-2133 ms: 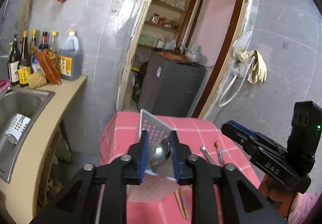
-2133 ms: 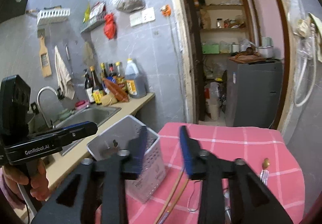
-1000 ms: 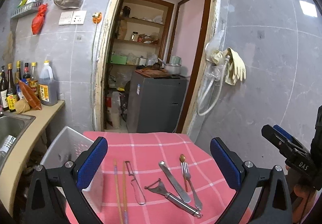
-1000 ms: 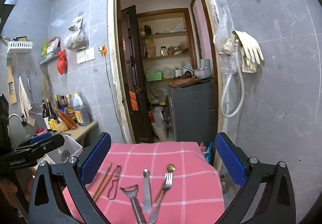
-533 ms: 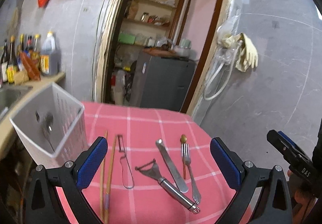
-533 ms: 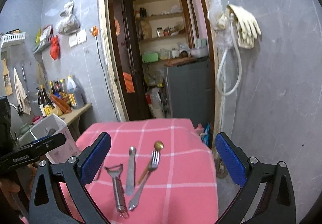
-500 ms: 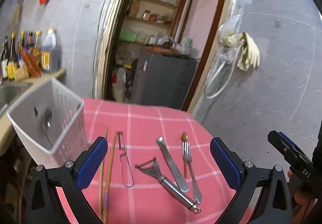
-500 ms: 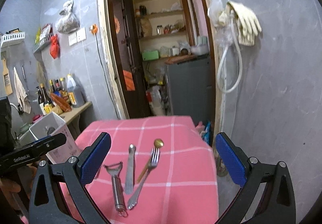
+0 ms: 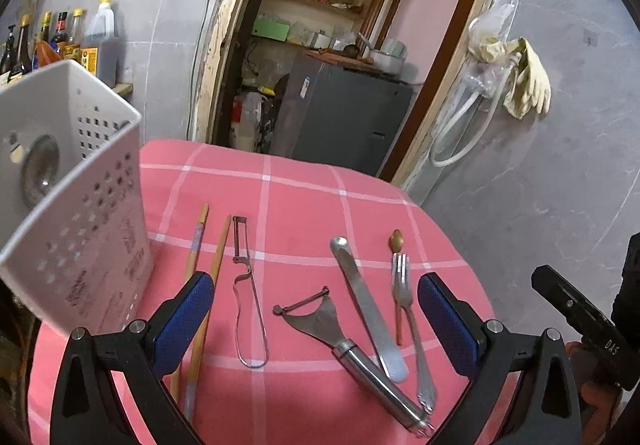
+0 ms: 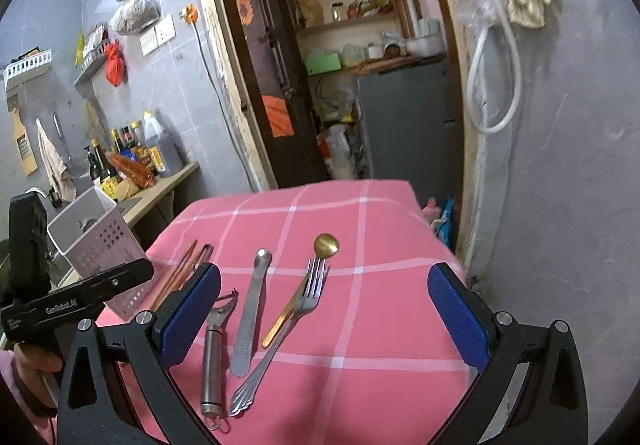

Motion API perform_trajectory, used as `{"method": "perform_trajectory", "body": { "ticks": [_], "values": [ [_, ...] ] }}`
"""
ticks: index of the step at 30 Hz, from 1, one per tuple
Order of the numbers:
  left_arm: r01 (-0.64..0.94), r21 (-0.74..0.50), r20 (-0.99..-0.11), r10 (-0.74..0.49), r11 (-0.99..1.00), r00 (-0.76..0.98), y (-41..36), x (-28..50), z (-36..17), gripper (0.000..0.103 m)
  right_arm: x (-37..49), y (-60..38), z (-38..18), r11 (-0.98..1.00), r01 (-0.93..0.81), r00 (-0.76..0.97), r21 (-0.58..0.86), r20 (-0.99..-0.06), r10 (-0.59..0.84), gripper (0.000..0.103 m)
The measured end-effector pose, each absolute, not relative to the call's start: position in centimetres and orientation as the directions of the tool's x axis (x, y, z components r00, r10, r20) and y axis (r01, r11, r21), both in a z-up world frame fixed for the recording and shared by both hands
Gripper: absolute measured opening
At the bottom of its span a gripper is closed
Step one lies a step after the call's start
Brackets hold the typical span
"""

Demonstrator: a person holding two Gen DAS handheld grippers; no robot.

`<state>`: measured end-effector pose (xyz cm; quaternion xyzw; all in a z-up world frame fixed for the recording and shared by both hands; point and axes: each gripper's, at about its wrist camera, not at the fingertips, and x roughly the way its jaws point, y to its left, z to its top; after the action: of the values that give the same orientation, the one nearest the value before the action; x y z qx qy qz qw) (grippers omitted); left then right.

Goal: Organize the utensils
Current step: 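Move both tools back over the remaining utensils on the tablecloth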

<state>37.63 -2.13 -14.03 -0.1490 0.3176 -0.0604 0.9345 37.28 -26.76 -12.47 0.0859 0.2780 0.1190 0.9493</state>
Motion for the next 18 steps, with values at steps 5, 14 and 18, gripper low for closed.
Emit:
{"method": "perform_trajectory", "body": {
  "ticks": [5,14,18],
  "values": [
    [0.024,-0.287,-0.597,-0.199,0.957,0.777,-2.6,39.3,-15.3,0.099,39.6,-26.5,-15.4,0.935,-0.215,0.762,0.282,-0.550,0.341,0.100],
    [0.021,-0.268,-0.652,-0.197,0.963,0.732,-2.7,42.0,-17.7,0.078,43.2,-25.3,-19.1,0.900,-0.264,0.666,0.348,-0.609,0.431,0.069],
    [-0.005,-0.262,-0.688,-0.183,0.965,0.702,-2.4,43.4,-18.5,0.074,44.3,-25.0,-20.2,0.885,-0.270,0.632,0.380,-0.623,0.461,0.066]
  ]
}}
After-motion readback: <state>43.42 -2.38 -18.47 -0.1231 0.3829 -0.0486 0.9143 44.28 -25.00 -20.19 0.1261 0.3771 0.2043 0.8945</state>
